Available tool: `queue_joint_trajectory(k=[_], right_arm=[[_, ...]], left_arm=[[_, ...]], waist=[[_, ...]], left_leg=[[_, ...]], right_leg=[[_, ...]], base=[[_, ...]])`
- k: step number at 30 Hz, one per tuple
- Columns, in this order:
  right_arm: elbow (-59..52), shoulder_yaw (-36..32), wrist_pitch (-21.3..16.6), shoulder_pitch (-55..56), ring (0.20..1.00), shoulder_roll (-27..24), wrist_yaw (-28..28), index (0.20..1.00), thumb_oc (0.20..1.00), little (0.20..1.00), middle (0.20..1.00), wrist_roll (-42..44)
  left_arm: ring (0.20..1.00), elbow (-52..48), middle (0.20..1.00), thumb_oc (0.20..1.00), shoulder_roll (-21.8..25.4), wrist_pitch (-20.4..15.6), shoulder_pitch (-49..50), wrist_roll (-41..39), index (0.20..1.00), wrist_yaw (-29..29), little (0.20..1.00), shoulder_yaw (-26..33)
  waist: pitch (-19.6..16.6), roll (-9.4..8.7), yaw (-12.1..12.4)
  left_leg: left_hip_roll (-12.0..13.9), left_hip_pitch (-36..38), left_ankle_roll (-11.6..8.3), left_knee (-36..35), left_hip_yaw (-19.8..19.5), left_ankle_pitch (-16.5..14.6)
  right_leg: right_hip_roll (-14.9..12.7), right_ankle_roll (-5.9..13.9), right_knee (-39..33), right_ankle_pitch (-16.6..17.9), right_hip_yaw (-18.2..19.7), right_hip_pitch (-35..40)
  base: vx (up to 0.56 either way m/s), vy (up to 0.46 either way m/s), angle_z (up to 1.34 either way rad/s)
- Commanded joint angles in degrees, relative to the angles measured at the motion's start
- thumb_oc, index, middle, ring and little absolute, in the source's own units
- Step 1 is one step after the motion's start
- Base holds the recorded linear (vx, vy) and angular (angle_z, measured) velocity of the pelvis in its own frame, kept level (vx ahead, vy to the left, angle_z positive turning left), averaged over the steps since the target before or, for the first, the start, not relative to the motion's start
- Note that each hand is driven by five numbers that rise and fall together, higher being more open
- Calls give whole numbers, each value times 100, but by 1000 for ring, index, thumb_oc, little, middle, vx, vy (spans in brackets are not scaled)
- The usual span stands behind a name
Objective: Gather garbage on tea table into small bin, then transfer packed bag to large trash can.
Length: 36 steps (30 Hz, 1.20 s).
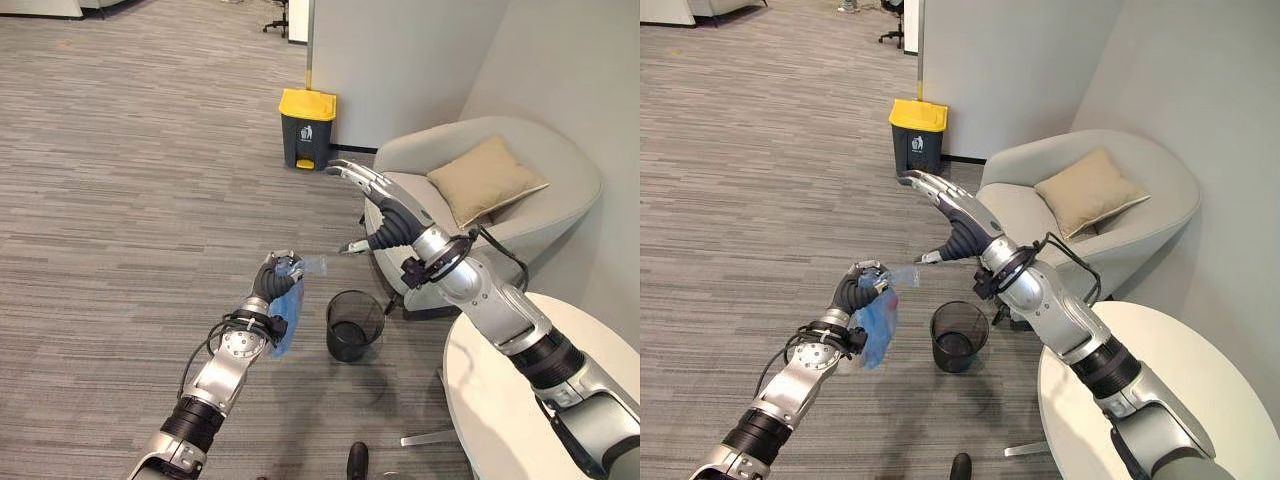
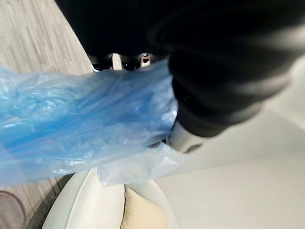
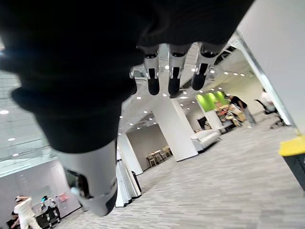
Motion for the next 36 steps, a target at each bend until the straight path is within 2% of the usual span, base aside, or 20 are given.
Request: queue_joint_trajectory(k=[1, 4, 6, 15, 22, 27, 30, 31, 32, 34, 35, 36], right_arm=[[-75, -292, -80, 406, 1000, -56, -58, 1000, 1000, 1000, 1000, 114], [43, -454, -31, 865, 1000, -77, -8, 1000, 1000, 1000, 1000, 148], [384, -763, 28, 1736, 1000, 2, 90, 1000, 1000, 1000, 1000, 374], [1606, -1895, 95, 3652, 1000, 603, 325, 1000, 1000, 1000, 1000, 1316], [2078, -2447, 110, 4004, 1000, 795, 266, 1000, 1000, 1000, 1000, 1690], [2187, -2651, 52, 3961, 1000, 843, 76, 1000, 1000, 1000, 1000, 1874], [2297, -2694, 35, 3919, 1000, 855, -13, 1000, 1000, 1000, 1000, 1937], [2333, -2741, 26, 3906, 1000, 871, -74, 1000, 1000, 1000, 1000, 1986], [2488, -2821, 29, 3979, 1000, 929, -128, 1000, 1000, 1000, 1000, 2088], [2570, -2880, 40, 4008, 1000, 956, -198, 1000, 1000, 1000, 1000, 2139], [2573, -2876, 41, 4010, 1000, 956, -197, 1000, 1000, 1000, 1000, 2138], [2630, -2885, 62, 4035, 1000, 979, -188, 1000, 1000, 1000, 1000, 2168]], left_arm=[[200, -248, 200, 200, 16, -346, 12, -490, 200, -23, 200, 280], [200, -188, 200, 200, 28, -314, 213, -592, 200, -102, 200, 433], [200, -98, 200, 200, 30, -289, 613, -788, 200, -268, 200, 708], [200, 130, 200, 200, 214, -325, 1689, -935, 200, -800, 200, 1578], [200, 546, 200, 200, 67, -307, 2165, -1280, 200, -843, 200, 2142], [200, 752, 200, 200, -43, -402, 2104, -1684, 200, -600, 200, 2412], [200, 798, 200, 200, -67, -433, 2062, -1725, 200, -498, 200, 2478], [200, 822, 200, 200, -51, -466, 2014, -1710, 200, -438, 200, 2495], [200, 886, 200, 200, -70, -465, 2017, -1738, 200, -404, 200, 2500], [200, 935, 200, 200, -57, -450, 1980, -1737, 200, -382, 200, 2478], [200, 939, 200, 200, -56, -449, 1983, -1737, 200, -382, 200, 2478], [200, 975, 200, 200, -54, -435, 1999, -1716, 200, -398, 200, 2460]], waist=[[-194, 56, -87], [-184, 73, -105], [-147, 110, -147], [-33, 233, -239], [91, 267, -186], [424, 178, -60], [484, 154, -14], [522, 134, -4], [532, 123, -32], [534, 126, -95], [510, 147, -95], [500, 165, -123]], left_leg=[[-135, -72, 108, -31, -92, -535], [-137, -66, 109, -35, -87, -536], [-141, -62, 109, -37, -82, -534], [-134, -62, 88, -15, -116, -519], [-108, -145, 51, 140, -219, -533], [-46, -706, -34, 820, -414, -597], [-17, -971, -96, 1089, -478, -622], [12, -1114, -127, 1252, -443, -622], [134, -1160, -139, 1327, -131, -638], [242, -1174, -121, 1371, 202, -640], [257, -1119, -170, 1366, 133, -764], [279, -1064, -151, 1296, 224, -779]], right_leg=[[-193, 625, 140, -890, 191, 341], [-191, 628, 139, -889, 193, 344], [-191, 627, 147, -908, 190, 348], [-196, 613, 191, -979, 115, 366], [-190, 545, 315, -1097, 31, 351], [-237, 446, 473, -1198, -119, 198], [-273, 413, 475, -1222, -299, 167], [-309, 407, 460, -1217, -430, 173], [-368, 412, 442, -1234, -675, 203], [-424, 436, 438, -1215, -857, 211], [-390, 472, 429, -1303, -794, 266], [-401, 492, 433, -1290, -849, 274]], base=[[0, 0, 0], [0, 0, 0], [0, 0, 0], [0, 0, 0], [-7, -17, 2], [-110, -63, 28], [-86, -43, 53], [-64, -9, 51], [-71, 4, 56], [13, 41, 78], [88, 58, 78], [146, 125, 68]])
